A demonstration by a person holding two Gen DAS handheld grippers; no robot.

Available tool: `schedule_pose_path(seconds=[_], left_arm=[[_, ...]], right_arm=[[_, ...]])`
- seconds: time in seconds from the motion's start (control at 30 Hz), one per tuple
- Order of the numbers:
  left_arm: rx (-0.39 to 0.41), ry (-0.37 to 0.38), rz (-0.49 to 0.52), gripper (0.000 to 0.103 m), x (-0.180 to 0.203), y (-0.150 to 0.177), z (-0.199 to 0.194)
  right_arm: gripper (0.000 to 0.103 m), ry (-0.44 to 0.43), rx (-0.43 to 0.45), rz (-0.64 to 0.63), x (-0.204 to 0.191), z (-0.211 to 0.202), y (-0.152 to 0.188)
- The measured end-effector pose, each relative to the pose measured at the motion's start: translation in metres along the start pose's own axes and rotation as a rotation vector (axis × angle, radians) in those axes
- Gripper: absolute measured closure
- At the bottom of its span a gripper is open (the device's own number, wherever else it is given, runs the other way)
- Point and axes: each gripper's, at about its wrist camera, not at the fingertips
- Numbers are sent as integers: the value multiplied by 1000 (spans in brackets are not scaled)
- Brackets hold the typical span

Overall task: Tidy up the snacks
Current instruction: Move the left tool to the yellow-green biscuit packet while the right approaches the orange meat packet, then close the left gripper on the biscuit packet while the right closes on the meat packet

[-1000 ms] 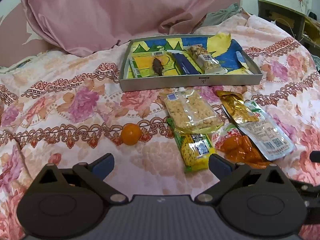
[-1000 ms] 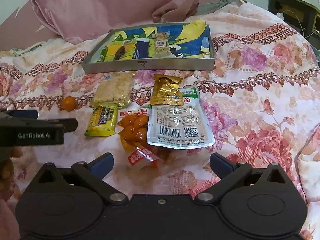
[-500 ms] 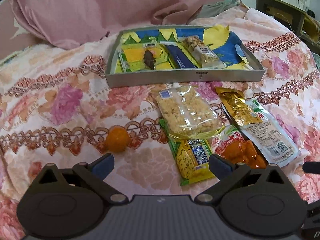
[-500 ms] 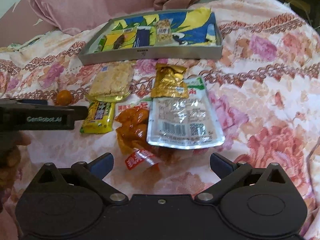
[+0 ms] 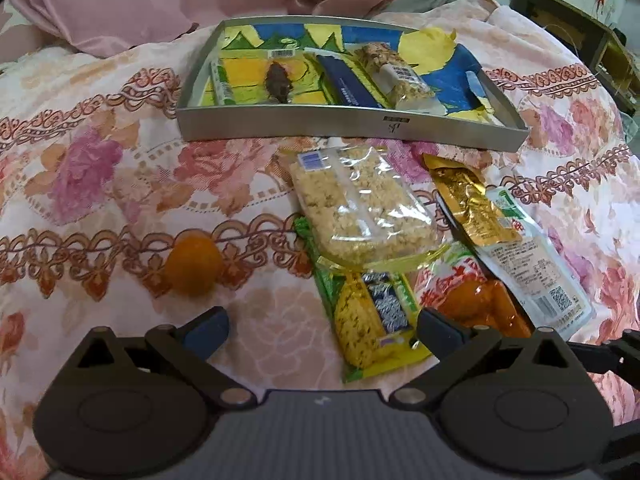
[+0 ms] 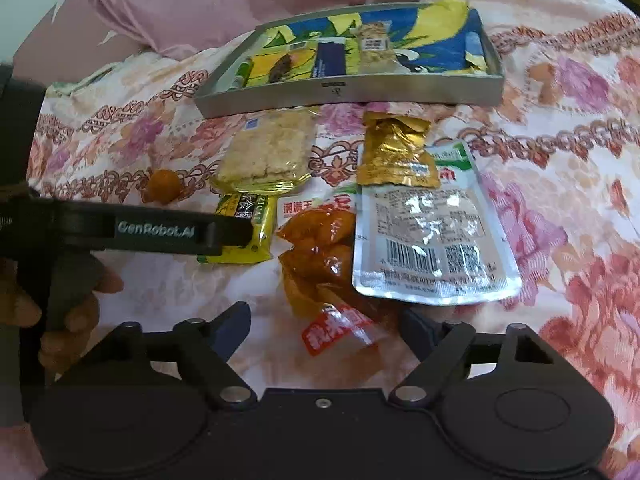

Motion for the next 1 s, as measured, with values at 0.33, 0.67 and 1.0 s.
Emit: schedule_pose_path(seconds=[0.33,0.67,1.0], left_arm=[[11,21,8,2,6,-6,12],[17,29,29,11,10,-3,10],[16,101,73,33,13,0,6]], right_arm=[[40,56,0,-99,-9,15,-8],[54,106,10,-129,-12,19,-9],[59,134,10,-134,-15,17,-7]])
Point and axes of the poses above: each gripper's, at about its wrist camera, not at the fingertips, and z roughly the way its jaws point, x to its right, y to its underside, and after that the axes turned 12 degrees about -z, right-handed
